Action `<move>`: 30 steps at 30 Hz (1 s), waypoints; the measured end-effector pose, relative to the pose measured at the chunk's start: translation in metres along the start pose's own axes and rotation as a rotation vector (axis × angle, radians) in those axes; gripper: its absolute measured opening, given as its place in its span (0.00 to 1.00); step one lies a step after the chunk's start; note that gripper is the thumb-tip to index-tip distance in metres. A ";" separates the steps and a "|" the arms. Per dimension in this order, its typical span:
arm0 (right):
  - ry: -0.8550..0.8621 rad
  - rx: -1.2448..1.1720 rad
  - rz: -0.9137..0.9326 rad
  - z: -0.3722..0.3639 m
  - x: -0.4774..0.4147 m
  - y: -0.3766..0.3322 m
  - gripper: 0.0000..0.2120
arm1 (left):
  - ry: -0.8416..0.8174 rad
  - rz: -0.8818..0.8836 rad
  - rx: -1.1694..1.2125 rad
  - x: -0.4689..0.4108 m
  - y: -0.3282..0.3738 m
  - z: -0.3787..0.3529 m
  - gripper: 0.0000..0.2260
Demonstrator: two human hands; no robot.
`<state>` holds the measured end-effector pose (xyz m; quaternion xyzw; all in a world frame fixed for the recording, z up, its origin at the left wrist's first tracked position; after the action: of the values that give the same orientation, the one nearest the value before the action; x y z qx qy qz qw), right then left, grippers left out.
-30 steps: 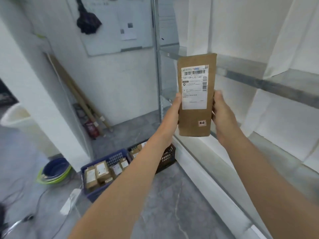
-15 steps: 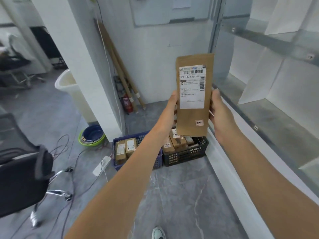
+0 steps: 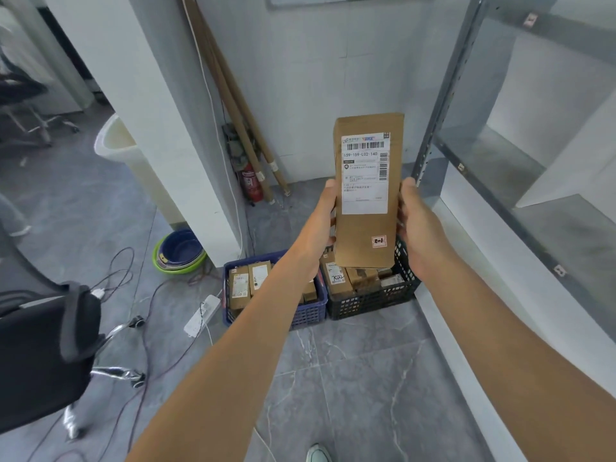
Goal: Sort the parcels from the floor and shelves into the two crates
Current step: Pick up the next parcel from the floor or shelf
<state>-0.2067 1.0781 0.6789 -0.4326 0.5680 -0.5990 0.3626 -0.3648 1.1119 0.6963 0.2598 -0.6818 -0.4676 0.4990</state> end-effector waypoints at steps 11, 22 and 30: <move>0.036 0.025 -0.158 0.053 -0.116 0.046 0.32 | -0.008 0.120 -0.018 -0.125 -0.008 -0.050 0.25; 0.044 0.098 -0.347 0.140 -0.245 0.104 0.25 | 0.032 0.337 0.045 -0.267 -0.039 -0.133 0.18; 0.075 0.156 -0.463 0.153 -0.328 0.163 0.23 | 0.024 0.503 0.102 -0.369 -0.082 -0.142 0.33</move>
<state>0.0453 1.3105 0.4787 -0.4996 0.4185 -0.7238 0.2268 -0.1076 1.3260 0.4705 0.1122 -0.7415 -0.2906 0.5942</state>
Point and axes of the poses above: each hand's wrist, its own x-axis away from the middle knuckle, its own z-axis out of the back of the hand, y = z × x, the point moved 3 cm from there along -x, towards the middle knuckle, and after that the axes turned 10 degrees about z, right-handed, at the moved point
